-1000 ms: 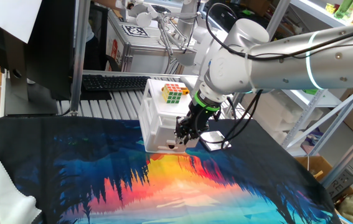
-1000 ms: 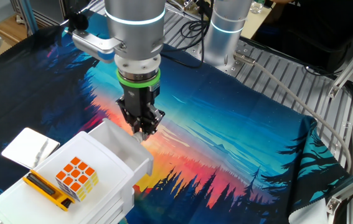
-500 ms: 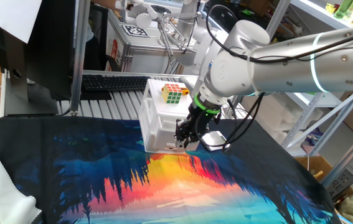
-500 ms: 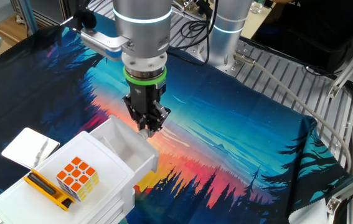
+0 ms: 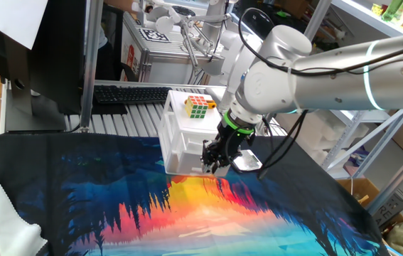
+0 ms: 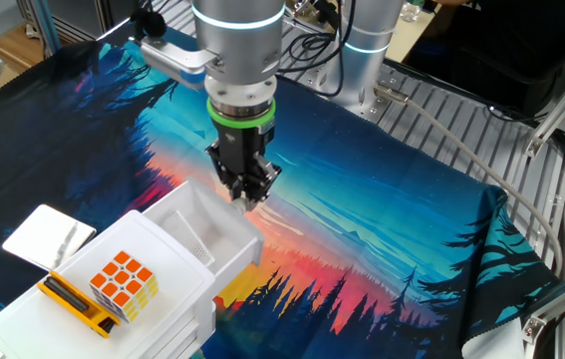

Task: Grasp the handle and open the drawer

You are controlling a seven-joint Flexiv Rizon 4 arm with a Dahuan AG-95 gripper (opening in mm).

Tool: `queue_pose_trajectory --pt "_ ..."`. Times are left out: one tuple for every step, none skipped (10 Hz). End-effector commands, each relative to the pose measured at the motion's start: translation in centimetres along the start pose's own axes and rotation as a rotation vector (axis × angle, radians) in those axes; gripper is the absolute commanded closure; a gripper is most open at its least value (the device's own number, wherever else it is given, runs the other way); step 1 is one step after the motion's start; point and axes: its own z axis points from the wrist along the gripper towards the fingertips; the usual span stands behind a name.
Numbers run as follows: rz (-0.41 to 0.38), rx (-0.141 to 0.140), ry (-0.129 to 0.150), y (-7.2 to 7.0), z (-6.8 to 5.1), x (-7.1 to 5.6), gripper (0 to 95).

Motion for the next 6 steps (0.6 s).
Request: queue_pose_trajectory --pt "0.004 0.000 0.005 0.1 0.0 0.9 95.0" --pt "0.009 -0.001 0.007 0.2 -0.1 1.5 95.0" --pt "0.011 -0.003 0.010 0.2 -0.1 2.0 95.0" --pt "0.014 -0.003 0.011 0.2 -0.1 2.4 95.0" --pt "0.016 -0.003 0.010 0.1 -0.1 2.7 95.0" --pt "0.019 -0.005 0.011 0.1 -0.1 2.9 95.0"
